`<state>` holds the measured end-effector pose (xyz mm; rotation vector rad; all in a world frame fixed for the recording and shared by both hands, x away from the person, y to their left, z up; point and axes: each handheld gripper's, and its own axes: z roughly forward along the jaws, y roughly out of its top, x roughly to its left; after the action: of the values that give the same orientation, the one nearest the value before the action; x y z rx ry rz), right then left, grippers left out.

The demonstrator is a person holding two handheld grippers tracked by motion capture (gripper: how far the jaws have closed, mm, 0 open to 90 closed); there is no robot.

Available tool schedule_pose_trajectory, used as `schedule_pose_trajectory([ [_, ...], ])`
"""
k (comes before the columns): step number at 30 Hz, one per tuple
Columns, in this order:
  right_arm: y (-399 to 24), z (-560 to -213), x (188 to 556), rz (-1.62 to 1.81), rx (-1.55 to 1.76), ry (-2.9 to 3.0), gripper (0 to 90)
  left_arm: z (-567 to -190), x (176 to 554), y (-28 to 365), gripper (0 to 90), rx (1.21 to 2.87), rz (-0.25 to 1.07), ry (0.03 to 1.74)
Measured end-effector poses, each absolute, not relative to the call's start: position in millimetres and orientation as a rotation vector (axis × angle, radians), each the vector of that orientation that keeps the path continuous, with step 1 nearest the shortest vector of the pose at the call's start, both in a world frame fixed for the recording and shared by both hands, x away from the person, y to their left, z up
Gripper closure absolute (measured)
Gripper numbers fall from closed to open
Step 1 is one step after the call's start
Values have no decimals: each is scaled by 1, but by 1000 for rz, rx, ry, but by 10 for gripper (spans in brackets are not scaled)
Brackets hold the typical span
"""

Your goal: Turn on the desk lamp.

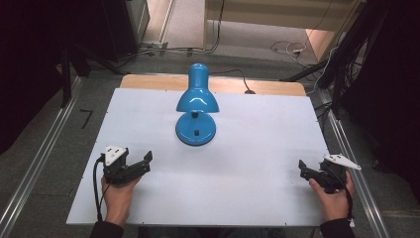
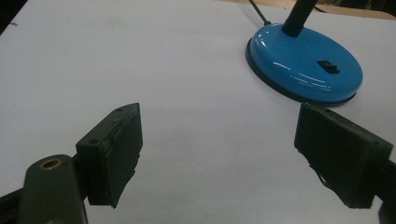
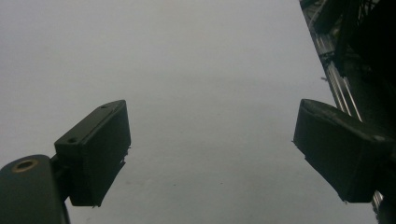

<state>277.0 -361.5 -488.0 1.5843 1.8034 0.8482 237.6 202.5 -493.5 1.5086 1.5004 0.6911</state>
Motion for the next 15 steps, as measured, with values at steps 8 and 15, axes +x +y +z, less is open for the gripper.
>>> schedule_pose_trajectory([
  [8,-364,-487,274,878,1620,1825,96,-488,254,178,162,1543,674,1470],
  [15,-367,-485,273,902,1615,1819,97,-485,270,161,163,1558,658,1450],
])
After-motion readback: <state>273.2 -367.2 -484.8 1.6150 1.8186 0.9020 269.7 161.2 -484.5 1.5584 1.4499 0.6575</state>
